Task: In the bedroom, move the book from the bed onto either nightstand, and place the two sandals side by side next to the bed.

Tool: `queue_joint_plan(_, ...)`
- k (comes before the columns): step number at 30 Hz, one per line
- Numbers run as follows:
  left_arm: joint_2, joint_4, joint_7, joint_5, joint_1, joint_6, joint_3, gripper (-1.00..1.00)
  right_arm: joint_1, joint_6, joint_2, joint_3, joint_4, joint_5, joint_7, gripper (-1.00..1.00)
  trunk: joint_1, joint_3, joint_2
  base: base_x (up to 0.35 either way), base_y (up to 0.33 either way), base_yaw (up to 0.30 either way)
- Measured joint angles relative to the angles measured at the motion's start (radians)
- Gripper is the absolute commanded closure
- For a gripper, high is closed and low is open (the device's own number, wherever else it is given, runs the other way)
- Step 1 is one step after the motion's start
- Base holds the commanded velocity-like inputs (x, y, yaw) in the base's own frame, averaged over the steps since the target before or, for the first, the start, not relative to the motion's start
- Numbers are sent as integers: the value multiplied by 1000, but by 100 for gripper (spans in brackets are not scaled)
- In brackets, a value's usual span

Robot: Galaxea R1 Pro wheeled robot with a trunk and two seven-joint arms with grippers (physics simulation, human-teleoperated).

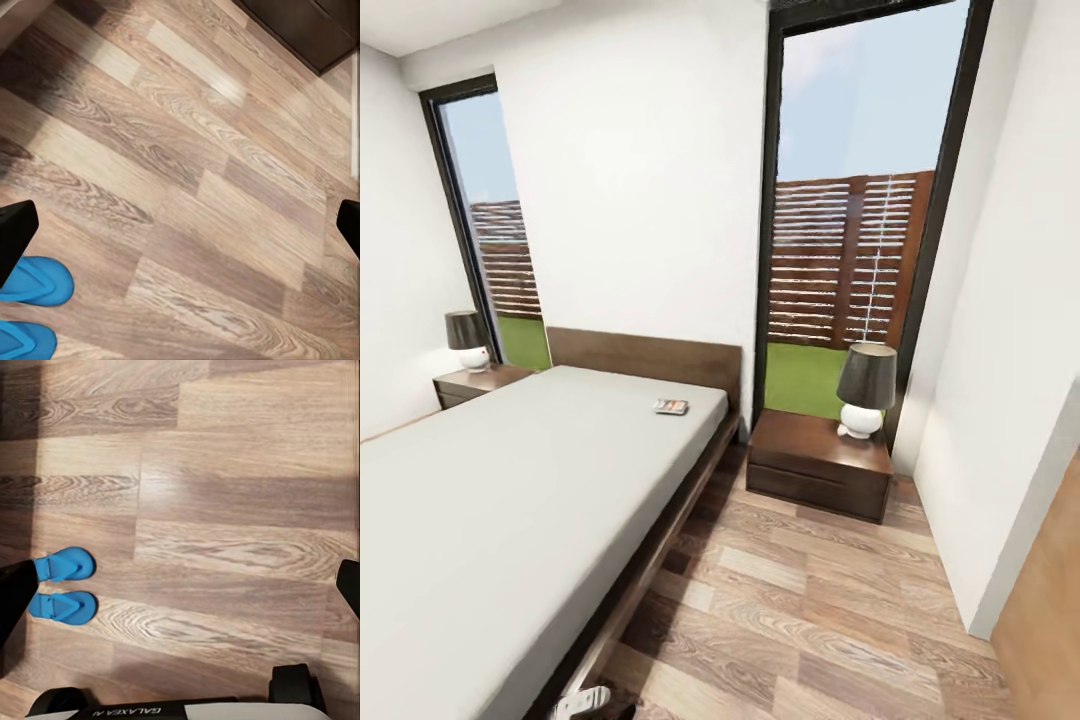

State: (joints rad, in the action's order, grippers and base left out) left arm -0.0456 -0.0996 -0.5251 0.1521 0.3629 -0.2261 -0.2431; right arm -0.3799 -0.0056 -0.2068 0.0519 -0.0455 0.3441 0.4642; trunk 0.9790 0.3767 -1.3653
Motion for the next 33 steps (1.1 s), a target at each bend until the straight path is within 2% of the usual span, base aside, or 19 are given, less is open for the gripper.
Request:
queue_joint_plan(19,0,0,0,0,0,1,0,-100,0,0,0,0,0,0,0,-100,0,-17,0,0,-24,-246)
queue_joint_plan(33,0,0,0,0,0,0,-1,-100,1,0,0,0,-11,-4,0,-100,0,-20,0,0,0,-26)
